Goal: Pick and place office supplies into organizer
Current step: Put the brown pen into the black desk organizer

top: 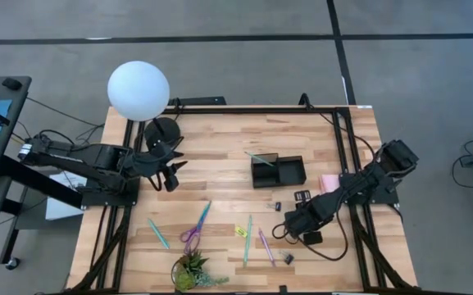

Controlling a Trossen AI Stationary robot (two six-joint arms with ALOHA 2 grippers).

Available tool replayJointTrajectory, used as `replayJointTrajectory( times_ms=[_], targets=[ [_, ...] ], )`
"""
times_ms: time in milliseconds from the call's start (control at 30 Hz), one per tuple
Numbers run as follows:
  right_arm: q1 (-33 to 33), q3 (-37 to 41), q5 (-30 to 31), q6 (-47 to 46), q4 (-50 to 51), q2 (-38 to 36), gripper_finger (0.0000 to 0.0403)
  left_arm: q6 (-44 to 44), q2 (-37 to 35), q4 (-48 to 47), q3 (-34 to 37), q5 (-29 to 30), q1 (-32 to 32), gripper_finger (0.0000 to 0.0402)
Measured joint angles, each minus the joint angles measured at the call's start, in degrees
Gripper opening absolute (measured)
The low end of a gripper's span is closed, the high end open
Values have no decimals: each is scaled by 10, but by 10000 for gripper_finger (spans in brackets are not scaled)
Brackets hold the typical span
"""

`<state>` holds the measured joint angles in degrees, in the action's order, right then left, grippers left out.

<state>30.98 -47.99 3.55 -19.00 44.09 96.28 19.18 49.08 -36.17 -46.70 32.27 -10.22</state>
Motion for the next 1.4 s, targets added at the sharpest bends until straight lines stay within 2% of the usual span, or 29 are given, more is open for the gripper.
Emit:
replayJointTrajectory(
  times_ms=[267, 500, 600, 700, 800, 967, 1033, 1133, 1233, 1333, 1400],
  targets=[
    [0, -3, 3, 0, -4, -19, 137, 0, 0, -3, 0, -1, 0, 128],
    [-9, -1, -38, -4, -42, -14, 66, 0, 0, -3, 0, -1, 0, 128],
    [-19, -2, -42, -60, -55, -17, 33, 2, 0, -3, 0, -1, 0, 128],
    [-33, -20, -2, -143, -68, -20, 15, 4, 0, -3, 0, -1, 0, 128],
    [-40, -24, 72, -182, -92, -36, 24, 4, 0, -3, 0, -1, 0, 128],
    [-35, -42, 195, -181, -207, -71, 40, 5, 0, 1, 0, -2, 0, 128],
    [-35, -45, 281, -170, -231, -85, 31, 5, 0, 1, 0, -2, 0, 128],
    [-40, -51, 447, -161, -248, -110, 16, 5, 0, 5, 0, -2, 0, 128],
    [-61, -51, 595, -159, -247, -129, 19, 5, 0, 17, 0, -2, 0, 128],
    [-94, -51, 696, -140, -252, -143, 36, -3, 0, 17, 0, -6, 0, 128],
    [-119, -51, 724, -119, -259, -146, 42, -5, 0, 18, 0, -6, 0, 128]
  ],
)
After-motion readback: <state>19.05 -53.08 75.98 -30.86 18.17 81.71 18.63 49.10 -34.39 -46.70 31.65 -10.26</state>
